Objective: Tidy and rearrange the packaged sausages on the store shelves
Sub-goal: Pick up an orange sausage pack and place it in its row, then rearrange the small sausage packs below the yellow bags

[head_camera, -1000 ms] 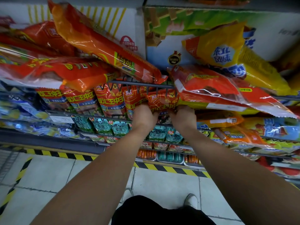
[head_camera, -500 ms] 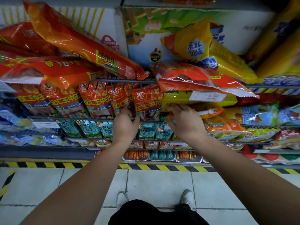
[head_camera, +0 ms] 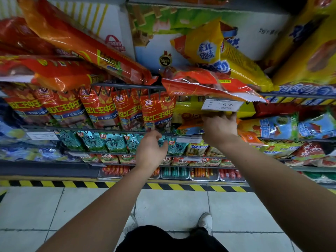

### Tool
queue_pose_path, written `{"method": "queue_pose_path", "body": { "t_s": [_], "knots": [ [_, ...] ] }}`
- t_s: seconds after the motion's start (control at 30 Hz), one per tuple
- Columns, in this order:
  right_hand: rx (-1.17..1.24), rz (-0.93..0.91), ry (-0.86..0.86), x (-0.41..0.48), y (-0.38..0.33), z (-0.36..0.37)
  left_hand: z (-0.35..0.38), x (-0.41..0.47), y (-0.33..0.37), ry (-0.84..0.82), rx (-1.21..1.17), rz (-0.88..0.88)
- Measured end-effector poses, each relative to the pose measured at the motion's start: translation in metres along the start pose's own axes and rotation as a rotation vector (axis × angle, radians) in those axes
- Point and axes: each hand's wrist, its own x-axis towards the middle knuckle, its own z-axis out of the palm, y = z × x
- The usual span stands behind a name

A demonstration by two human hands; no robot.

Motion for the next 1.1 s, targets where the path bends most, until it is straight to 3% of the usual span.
{"method": "queue_pose_path", "body": {
  "t_s": [0.2, 0.53, 0.87, 1.1],
  "knots": [
    [0.069, 0.205, -0.189, 0.007, 0.016, -0.003, 0.012, -0.003, 0.008, -0.057, 0.021, 0.014],
    [0.346, 0.142, 0.09, 0.004, 0.03, 0.004, 0.02, 0.005, 0.028, -0.085, 0.083, 0.069],
    [0.427, 0.011, 0.298, -0.021, -0.005, 0.005, 0.045, 0.026, 0.058, -0.109, 0.185, 0.204],
    [0.652, -0.192, 0.458, -0.032, 0.002, 0.02, 0.068, 0.046, 0.055, -0.085, 0.387, 0.225]
  ]
}}
